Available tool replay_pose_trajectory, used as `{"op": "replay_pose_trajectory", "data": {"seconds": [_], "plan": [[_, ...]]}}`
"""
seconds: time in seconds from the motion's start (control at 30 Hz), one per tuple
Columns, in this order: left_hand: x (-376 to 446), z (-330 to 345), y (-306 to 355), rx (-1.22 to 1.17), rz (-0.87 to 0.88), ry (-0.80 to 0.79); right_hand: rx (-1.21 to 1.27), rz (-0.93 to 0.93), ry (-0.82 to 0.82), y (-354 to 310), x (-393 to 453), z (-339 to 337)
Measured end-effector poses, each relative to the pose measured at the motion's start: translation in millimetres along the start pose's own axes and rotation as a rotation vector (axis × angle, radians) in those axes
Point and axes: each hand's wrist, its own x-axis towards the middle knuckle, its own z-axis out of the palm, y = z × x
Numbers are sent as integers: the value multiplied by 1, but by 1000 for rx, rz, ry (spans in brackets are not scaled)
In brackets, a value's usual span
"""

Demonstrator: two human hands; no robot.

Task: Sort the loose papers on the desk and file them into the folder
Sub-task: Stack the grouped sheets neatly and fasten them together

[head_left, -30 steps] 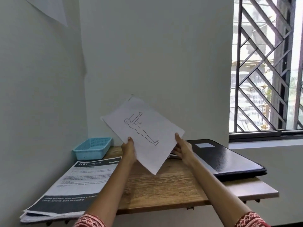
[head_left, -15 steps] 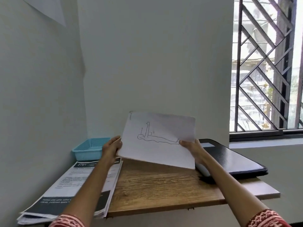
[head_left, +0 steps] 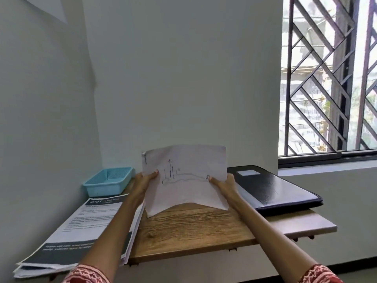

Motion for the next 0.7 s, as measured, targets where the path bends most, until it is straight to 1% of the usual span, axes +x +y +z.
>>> {"op": "replay_pose_trajectory", "data": {"seconds": [0.1,0.2,0.3,0.4,0.47,0.6,0.67,0.7], "plan": [[-9,11,-27,143,55,38,-16,79,15,18,-8,-1],[2,20,-22,195,66,33,-62,74,47,9,3,-4],[11,22,-26,143,54,55,-48,36,48,6,9,-6],[-2,21,-55,132,-32,45,-45,154,30,25,1,-6],[-5,19,-70,137,-46,30,-7,192,22,36,2,-8],[7,13,-61,149,-71,31,-16,170,-55,20,14,-18],[17,11,-52,101,-86,54,92,144,-26,7,22,-26],[18,12,-46,58,-91,86,216,144,4,3,26,-29]]}}
